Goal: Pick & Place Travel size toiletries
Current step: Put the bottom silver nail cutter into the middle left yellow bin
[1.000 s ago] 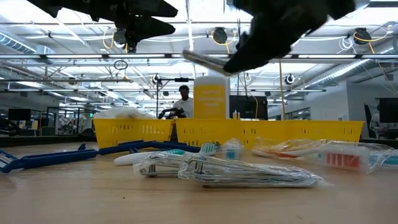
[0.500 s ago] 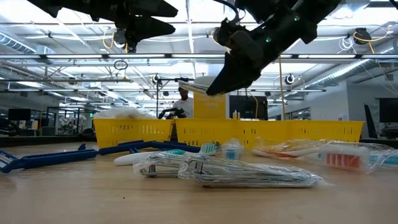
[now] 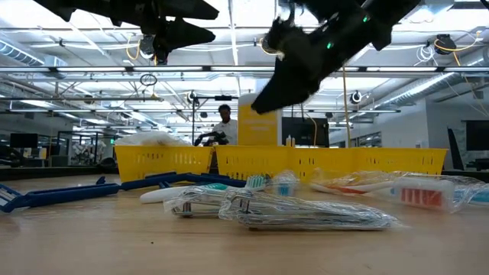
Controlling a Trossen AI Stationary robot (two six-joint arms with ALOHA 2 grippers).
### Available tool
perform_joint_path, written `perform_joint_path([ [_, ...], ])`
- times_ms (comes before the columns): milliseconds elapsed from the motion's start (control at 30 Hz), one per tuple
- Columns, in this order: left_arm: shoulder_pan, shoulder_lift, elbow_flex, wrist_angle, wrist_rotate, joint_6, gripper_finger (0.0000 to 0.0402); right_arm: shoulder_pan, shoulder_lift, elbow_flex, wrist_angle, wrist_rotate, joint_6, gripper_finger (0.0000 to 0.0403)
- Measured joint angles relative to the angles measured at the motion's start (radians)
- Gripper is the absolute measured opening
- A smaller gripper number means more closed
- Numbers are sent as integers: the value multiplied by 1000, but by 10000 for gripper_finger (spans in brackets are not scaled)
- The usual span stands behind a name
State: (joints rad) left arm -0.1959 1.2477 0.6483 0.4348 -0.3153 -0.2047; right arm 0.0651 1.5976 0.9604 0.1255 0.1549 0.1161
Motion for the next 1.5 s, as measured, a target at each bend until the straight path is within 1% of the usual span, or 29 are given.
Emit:
perform_joint_path([
  [100, 0, 9, 0, -15, 0, 0, 223, 65, -2, 2, 53, -73, -31, 198],
  [233, 0, 28, 0, -15, 0, 0, 223, 204, -1, 2, 113, -73, -81, 190],
  [300, 0, 39, 0, -15, 0, 0, 223, 285, 1, 2, 131, -31, -86, 186],
  [433, 0, 57, 0, -14, 0, -1, 223, 430, 26, 2, 144, 118, -59, 186],
  [500, 0, 62, 0, -14, 0, -1, 223, 484, 56, 2, 160, 157, -17, 187],
  [600, 0, 63, 0, -13, -1, -1, 223, 538, 127, 2, 172, 169, 72, 193],
  [733, 0, 63, 0, -12, -1, -1, 223, 558, 239, 2, 239, 184, 177, 216],
  [833, 0, 63, 0, -11, -1, -14, 223, 558, 306, 2, 291, 179, 210, 233],
  [967, 0, 63, 0, -11, -1, -26, 223, 559, 353, 2, 320, 107, 233, 241],
  [1067, 0, 63, 0, -11, -1, -35, 223, 567, 368, 2, 328, 80, 250, 242],
  [1133, 0, 63, 0, -11, -2, -33, 223, 572, 380, 2, 331, 81, 250, 241],
  [1233, 0, 63, 0, -12, -2, -30, 223, 577, 385, 2, 301, 119, 248, 230],
  [1333, 0, 63, 0, -12, -2, -30, 223, 576, 384, 3, 258, 160, 247, 207],
  [1500, 0, 63, 0, -12, -2, -29, 223, 576, 383, 3, 241, 154, 240, 154],
])
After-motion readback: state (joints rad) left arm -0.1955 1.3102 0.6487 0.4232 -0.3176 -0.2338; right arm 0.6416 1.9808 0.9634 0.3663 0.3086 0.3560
